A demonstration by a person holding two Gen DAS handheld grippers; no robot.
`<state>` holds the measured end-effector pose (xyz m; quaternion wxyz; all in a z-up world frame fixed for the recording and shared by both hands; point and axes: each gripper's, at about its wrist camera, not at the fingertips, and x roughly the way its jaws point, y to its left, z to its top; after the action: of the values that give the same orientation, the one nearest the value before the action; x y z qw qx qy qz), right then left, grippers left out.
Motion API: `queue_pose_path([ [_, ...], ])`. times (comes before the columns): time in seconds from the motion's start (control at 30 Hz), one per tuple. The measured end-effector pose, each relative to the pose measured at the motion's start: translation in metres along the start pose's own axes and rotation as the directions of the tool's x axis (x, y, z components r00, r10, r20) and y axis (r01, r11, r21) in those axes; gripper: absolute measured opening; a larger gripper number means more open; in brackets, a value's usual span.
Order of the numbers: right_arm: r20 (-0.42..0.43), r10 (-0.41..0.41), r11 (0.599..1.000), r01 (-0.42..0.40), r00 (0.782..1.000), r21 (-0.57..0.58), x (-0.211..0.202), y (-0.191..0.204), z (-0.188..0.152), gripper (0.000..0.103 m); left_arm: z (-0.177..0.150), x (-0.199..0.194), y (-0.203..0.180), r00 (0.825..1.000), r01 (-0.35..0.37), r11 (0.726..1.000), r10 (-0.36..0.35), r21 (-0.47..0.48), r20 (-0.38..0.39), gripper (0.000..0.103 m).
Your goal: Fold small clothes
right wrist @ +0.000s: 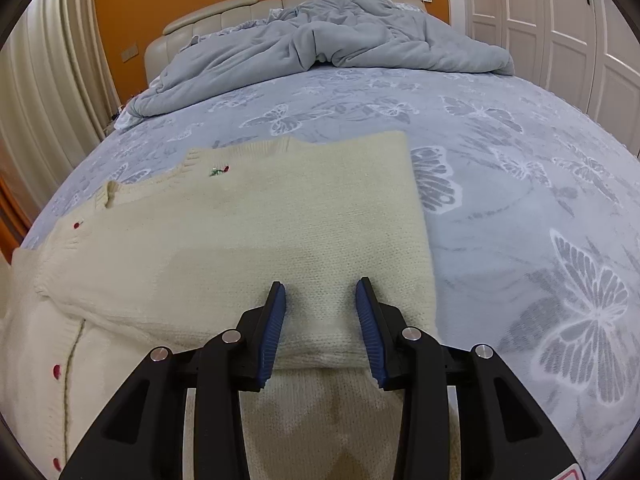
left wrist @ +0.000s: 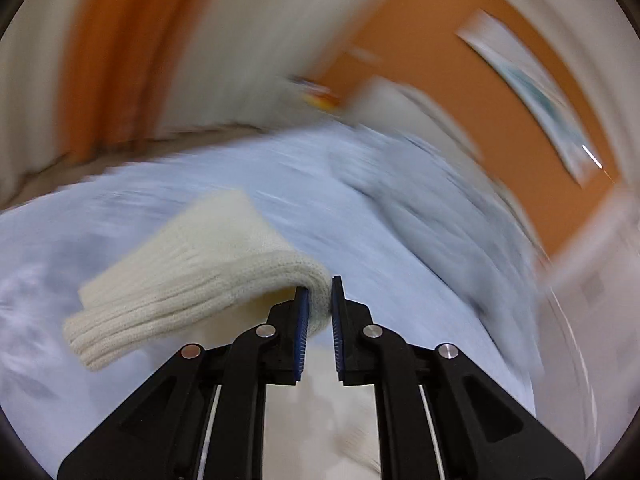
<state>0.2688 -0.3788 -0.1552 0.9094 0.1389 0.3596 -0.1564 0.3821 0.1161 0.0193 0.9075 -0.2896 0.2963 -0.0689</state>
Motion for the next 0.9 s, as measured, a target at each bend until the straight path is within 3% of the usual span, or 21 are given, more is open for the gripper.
queue_pose_path([
  [0.07, -0.001, 0.003, 1.0, -0.003, 1.0, 0.001, 0.0, -0.001, 0.0, 0.036, -0.046, 0.011, -0.046, 0.989, 0.092, 0.994, -0.085, 0.057, -0.123, 0.015],
  [0.1, -0.001, 0.002, 1.0, -0.002, 1.0, 0.0, 0.0, 0.0, 0.0, 0.036, -0.079, 0.021, -0.064, 0.97, 0.139, 0.989, -0.125, 0.054, -0.209, 0.027],
  [0.13, -0.002, 0.004, 1.0, -0.004, 1.0, 0.002, 0.0, -0.001, 0.001, 0.036, -0.114, 0.032, -0.075, 0.94, 0.169, 0.985, -0.15, 0.037, -0.307, 0.039],
  [0.17, -0.001, 0.004, 1.0, -0.004, 1.0, 0.002, 0.0, -0.001, 0.0, 0.036, -0.133, 0.038, -0.078, 0.92, 0.174, 0.985, -0.156, 0.018, -0.36, 0.057],
  [0.2, -0.002, 0.007, 1.0, -0.007, 1.0, 0.004, -0.001, 0.0, 0.0, 0.036, -0.161, 0.045, -0.076, 0.893, 0.164, 0.986, -0.161, -0.029, -0.42, 0.059],
  [0.23, -0.002, 0.011, 1.0, -0.011, 1.0, 0.007, -0.001, -0.001, 0.0, 0.036, -0.178, 0.046, -0.07, 0.877, 0.145, 0.987, -0.163, -0.076, -0.451, 0.06],
  [0.3, -0.002, 0.017, 1.0, -0.017, 1.0, 0.011, -0.001, -0.002, 0.0, 0.036, -0.207, 0.039, -0.046, 0.862, 0.093, 0.982, -0.163, -0.166, -0.479, 0.064],
  [0.37, -0.003, 0.019, 1.0, -0.019, 1.0, 0.012, -0.001, -0.001, 0.0, 0.036, -0.218, 0.03, -0.018, 0.881, 0.024, 0.978, -0.118, -0.205, -0.458, 0.069],
  [0.4, -0.004, 0.018, 1.0, -0.017, 1.0, 0.011, -0.001, -0.001, 0.0, 0.036, -0.221, 0.016, 0.0, 0.9, -0.014, 0.983, -0.067, -0.182, -0.431, 0.069],
  [0.47, -0.015, 0.006, 1.0, -0.006, 1.0, 0.003, -0.001, 0.001, 0.002, 0.037, -0.22, -0.002, 0.021, 0.925, 0.002, 0.989, -0.057, -0.146, -0.376, 0.069],
  [0.53, -0.03, -0.065, 0.997, 0.064, 0.997, -0.046, -0.008, 0.015, 0.007, 0.04, -0.217, -0.013, 0.03, 0.945, -0.019, 0.998, -0.001, -0.059, -0.328, 0.069],
  [0.57, -0.026, -0.081, 0.994, 0.079, 0.996, -0.069, -0.015, 0.025, 0.009, 0.042, -0.22, -0.016, 0.031, 0.947, -0.015, 1.0, 0.012, -0.006, -0.32, 0.069],
  [0.63, -0.006, 0.027, 0.995, -0.027, 1.0, -0.093, -0.035, 0.054, 0.011, 0.043, -0.231, -0.015, 0.024, 0.953, 0.01, 0.991, 0.032, 0.137, -0.303, 0.069],
  [0.7, -0.015, 0.127, 0.97, -0.127, 0.992, -0.207, -0.051, 0.105, 0.012, 0.058, -0.246, -0.017, 0.007, 0.959, -0.023, 0.956, 0.104, 0.291, -0.264, 0.072],
  [0.73, -0.044, 0.155, 0.935, -0.161, 0.987, -0.317, -0.053, 0.14, 0.01, 0.065, -0.246, -0.015, 0.003, 0.958, -0.029, 0.952, 0.113, 0.304, -0.263, 0.076],
  [0.77, -0.075, 0.171, 0.893, -0.187, 0.982, -0.409, -0.052, 0.169, 0.006, 0.065, -0.242, -0.01, 0.003, 0.958, -0.018, 0.954, 0.102, 0.298, -0.27, 0.083],
  [0.83, -0.102, 0.18, 0.839, -0.207, 0.978, -0.503, -0.045, 0.211, 0.002, 0.065, -0.236, -0.004, 0.004, 0.959, -0.001, 0.959, 0.082, 0.285, -0.272, 0.083],
  [0.9, -0.133, 0.166, 0.823, -0.212, 0.977, -0.527, -0.034, 0.233, 0.005, 0.065, -0.24, -0.007, 0.009, 0.961, 0.01, 0.961, 0.067, 0.276, -0.267, 0.083],
])
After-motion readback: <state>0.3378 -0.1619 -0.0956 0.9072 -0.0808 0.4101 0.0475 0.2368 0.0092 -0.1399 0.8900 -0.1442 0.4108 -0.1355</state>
